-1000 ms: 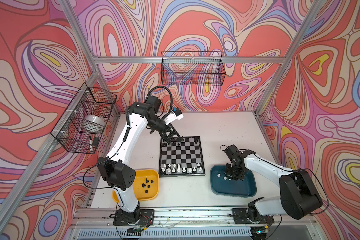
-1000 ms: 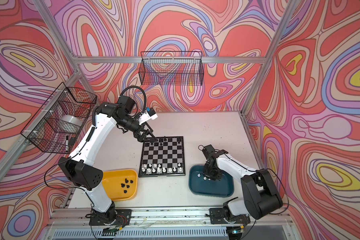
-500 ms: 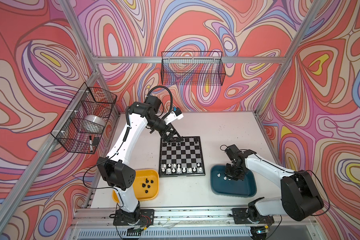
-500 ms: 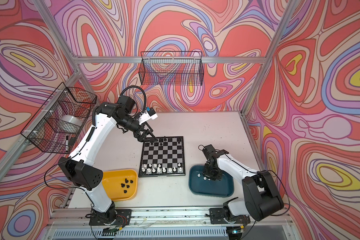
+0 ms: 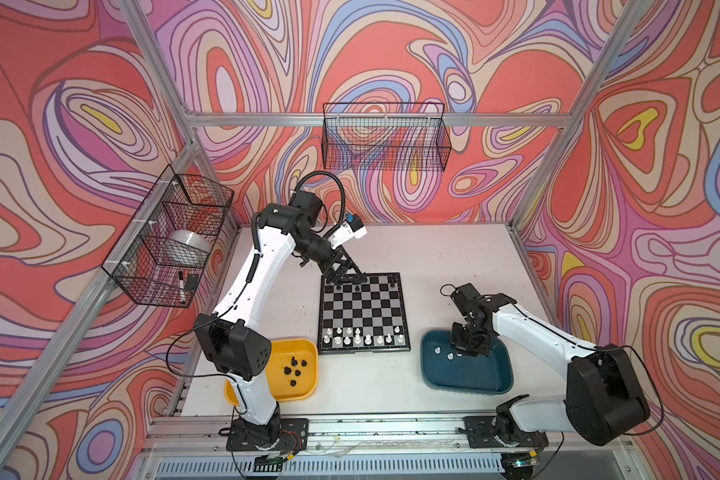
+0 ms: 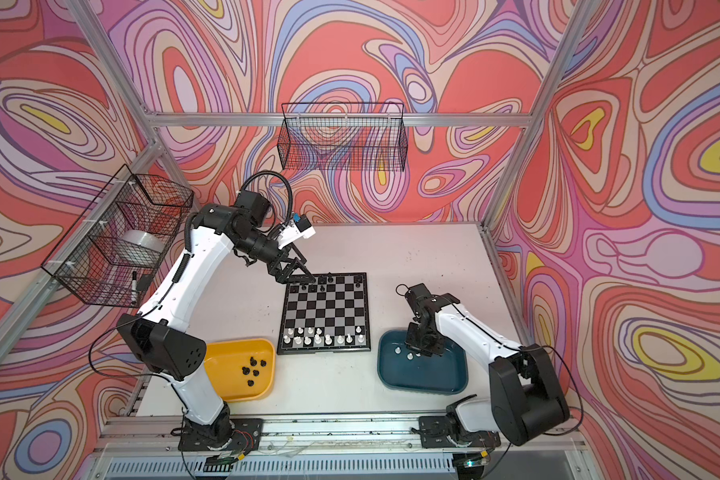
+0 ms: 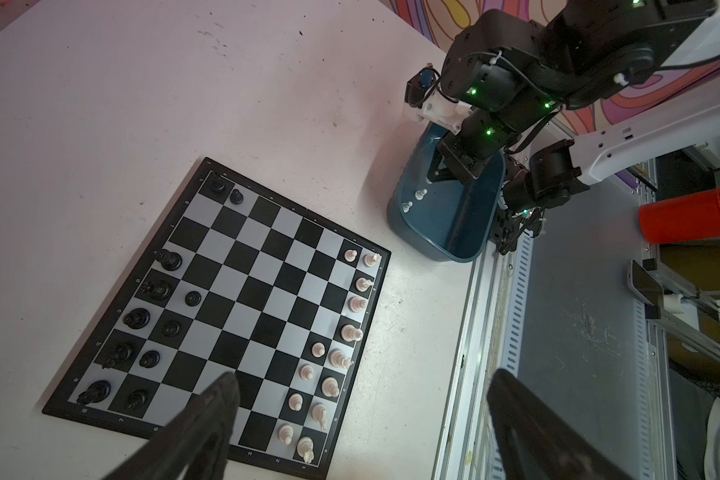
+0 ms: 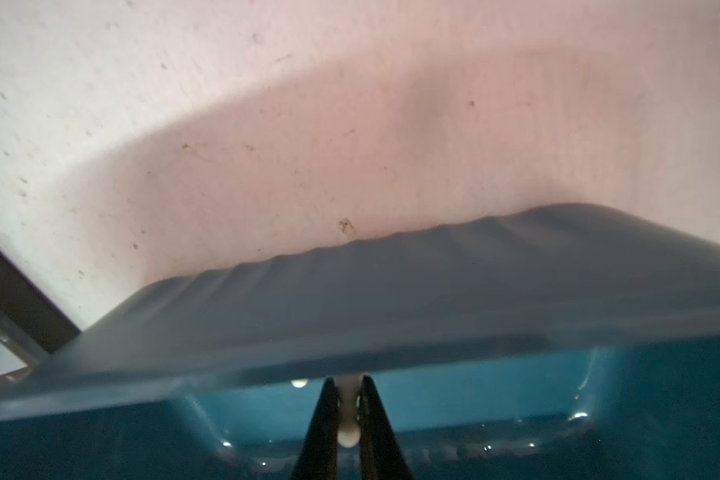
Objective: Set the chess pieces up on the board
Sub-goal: 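Close the right gripper on a white pawn in the teal tray, then lift the white pawn and carry it with the right gripper over the board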
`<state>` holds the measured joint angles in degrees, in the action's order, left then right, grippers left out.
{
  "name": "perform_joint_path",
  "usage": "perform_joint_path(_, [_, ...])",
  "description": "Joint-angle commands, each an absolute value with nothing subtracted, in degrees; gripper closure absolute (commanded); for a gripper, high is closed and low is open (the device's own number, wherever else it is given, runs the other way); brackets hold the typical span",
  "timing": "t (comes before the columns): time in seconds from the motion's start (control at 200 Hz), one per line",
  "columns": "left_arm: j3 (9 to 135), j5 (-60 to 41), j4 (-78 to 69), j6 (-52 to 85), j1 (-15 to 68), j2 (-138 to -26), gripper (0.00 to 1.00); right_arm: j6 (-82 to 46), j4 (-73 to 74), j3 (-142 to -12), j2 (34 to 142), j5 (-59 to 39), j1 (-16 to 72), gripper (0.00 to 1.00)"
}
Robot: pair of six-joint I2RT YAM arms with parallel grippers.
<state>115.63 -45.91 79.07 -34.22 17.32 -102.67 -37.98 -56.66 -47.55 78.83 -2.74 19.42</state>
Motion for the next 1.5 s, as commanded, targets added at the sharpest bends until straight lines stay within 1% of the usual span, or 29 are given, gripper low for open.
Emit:
perform_joint_path(0.0, [116.28,-46.71,79.54,-34.19,17.51,-103.08,0.06,-36.91,-58.40,-48.78,77.73,-2.94,19.42,0.91])
perform_joint_path(0.315, [115.77,-46.10,79.51,-34.28,17.55,-102.75,0.05,-36.29,-60.04,-51.52,77.93,-2.78,20.64,0.91])
perform_joint_path(0.641, [114.43,-46.45,78.88,-34.10,17.57,-102.48,0.05,-37.48,-63.62,-56.00,78.11,-1.90,24.99,0.91])
perform_joint_path(1.017, [113.79,-42.89,77.60,-33.63,17.50,-101.47,0.05,-37.62,-68.14,-63.33,80.16,-0.75,29.31,0.91])
perform_joint_path(1.122, [111.72,-43.06,73.68,-29.43,17.19,-100.52,0.06,-37.18,-68.90,-66.12,81.49,-0.53,30.05,0.91])
perform_joint_path(1.317, [109.59,-43.29,73.22,-29.80,16.41,-99.14,0.05,-36.56,-68.56,-71.28,85.60,-0.97,31.74,0.91])
perform_joint_path(1.497, [109.18,-48.42,71.78,-27.37,11.15,-97.56,0.06,-35.79,-66.46,-75.74,91.11,-1.47,34.09,0.91])
